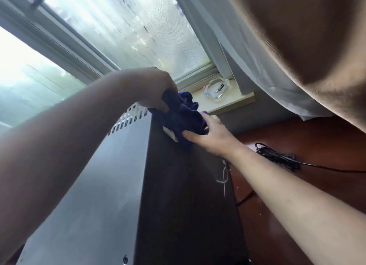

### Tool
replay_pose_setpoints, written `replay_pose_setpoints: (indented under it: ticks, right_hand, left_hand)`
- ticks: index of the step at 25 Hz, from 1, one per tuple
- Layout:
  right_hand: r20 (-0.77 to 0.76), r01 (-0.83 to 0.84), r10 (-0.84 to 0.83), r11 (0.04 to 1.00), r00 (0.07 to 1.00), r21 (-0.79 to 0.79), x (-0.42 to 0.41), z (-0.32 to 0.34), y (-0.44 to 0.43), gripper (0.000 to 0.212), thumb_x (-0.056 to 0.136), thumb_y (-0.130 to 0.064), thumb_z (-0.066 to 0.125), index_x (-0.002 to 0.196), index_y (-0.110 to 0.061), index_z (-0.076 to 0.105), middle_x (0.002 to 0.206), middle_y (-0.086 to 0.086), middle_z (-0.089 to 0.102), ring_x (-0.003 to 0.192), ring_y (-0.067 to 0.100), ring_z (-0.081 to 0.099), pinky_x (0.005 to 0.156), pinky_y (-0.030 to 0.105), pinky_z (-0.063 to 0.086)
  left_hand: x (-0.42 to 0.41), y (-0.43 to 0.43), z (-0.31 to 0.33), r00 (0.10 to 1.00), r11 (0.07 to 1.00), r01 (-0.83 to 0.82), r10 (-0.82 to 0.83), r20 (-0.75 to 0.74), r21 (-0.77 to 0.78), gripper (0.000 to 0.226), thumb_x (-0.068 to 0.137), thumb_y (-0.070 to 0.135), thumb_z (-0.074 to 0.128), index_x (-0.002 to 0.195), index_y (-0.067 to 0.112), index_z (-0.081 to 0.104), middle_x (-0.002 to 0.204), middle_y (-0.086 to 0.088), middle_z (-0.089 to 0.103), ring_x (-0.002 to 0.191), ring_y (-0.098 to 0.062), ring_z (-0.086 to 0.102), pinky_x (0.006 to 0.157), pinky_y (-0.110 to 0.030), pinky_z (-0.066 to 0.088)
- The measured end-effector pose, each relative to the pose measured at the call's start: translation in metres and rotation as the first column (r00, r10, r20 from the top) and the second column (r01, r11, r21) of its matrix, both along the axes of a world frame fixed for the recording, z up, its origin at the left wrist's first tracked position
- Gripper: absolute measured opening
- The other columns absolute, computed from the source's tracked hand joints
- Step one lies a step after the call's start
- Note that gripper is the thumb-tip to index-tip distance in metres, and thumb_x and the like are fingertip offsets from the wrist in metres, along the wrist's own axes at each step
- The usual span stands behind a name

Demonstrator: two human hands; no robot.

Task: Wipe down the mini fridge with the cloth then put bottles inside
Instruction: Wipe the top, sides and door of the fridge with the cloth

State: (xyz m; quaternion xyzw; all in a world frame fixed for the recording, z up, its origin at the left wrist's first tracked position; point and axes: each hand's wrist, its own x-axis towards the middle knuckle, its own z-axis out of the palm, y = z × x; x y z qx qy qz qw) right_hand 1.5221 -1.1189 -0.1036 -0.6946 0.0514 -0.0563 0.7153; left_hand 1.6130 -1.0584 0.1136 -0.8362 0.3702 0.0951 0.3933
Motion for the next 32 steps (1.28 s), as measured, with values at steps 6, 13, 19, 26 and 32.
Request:
replay_pose_setpoints:
  ticks: [6, 13, 19, 26, 32]
  right_hand:
    - [-0.005, 0.119, -0.119, 0.987, 0.993, 0.111, -0.022, -0.002, 0.018, 0.048, 0.072, -0.034, 0.089, 0.107, -0.022, 0.059, 0.11, -0.005, 0.071, 0.101, 0.013, 0.068, 0.094, 0.041, 0.056]
    - [-0.151, 0.005, 0.03, 0.975, 0.988, 0.224, -0.136, -0.054, 0.058, 0.069, 0.053, -0.053, 0.085, 0.109, -0.038, 0.047, 0.106, -0.016, 0.074, 0.097, -0.001, 0.072, 0.087, 0.031, 0.059]
    - [-0.308, -0.073, 0.15, 0.966, 0.939, 0.248, -0.176, -0.101, 0.059, 0.056, 0.068, -0.049, 0.082, 0.113, -0.034, 0.053, 0.107, -0.013, 0.076, 0.099, 0.005, 0.071, 0.086, 0.029, 0.055]
    - [-0.421, -0.039, 0.168, 0.954, 0.891, 0.298, -0.154, -0.15, 0.054, 0.044, 0.067, -0.049, 0.075, 0.105, -0.036, 0.059, 0.099, -0.013, 0.077, 0.097, 0.008, 0.072, 0.089, 0.035, 0.058]
    - [-0.39, 0.192, -0.079, 0.946, 0.917, 0.26, -0.069, -0.197, 0.048, 0.038, 0.087, -0.014, 0.074, 0.124, -0.019, 0.066, 0.113, -0.001, 0.078, 0.109, 0.019, 0.072, 0.096, 0.036, 0.055]
  left_hand:
    - [-0.027, 0.024, 0.001, 0.996, 0.999, -0.024, 0.02, -0.087, -0.048, 0.042, 0.082, 0.037, 0.075, 0.124, 0.035, 0.069, 0.099, 0.006, 0.07, 0.087, -0.022, 0.057, 0.084, -0.037, 0.052]
    - [-0.132, 0.045, -0.049, 0.967, 0.987, -0.043, 0.08, -0.243, 0.155, 0.038, 0.076, 0.03, 0.076, 0.113, 0.027, 0.072, 0.102, 0.006, 0.073, 0.101, -0.021, 0.066, 0.087, -0.035, 0.054]
    - [-0.132, 0.003, -0.129, 0.899, 0.888, -0.114, 0.283, -0.334, 0.445, 0.04, 0.08, 0.025, 0.081, 0.119, 0.024, 0.072, 0.111, 0.002, 0.075, 0.106, -0.021, 0.067, 0.089, -0.028, 0.051]
    - [-0.087, -0.02, -0.197, 0.83, 0.86, -0.07, 0.331, -0.449, 0.505, 0.045, 0.082, 0.024, 0.082, 0.125, 0.018, 0.072, 0.116, -0.002, 0.075, 0.107, -0.022, 0.069, 0.084, -0.021, 0.044]
    - [-0.01, -0.042, -0.246, 0.884, 0.901, -0.112, 0.283, -0.372, 0.42, 0.046, 0.081, 0.026, 0.081, 0.125, 0.019, 0.071, 0.115, -0.003, 0.075, 0.105, -0.025, 0.069, 0.09, -0.029, 0.05]
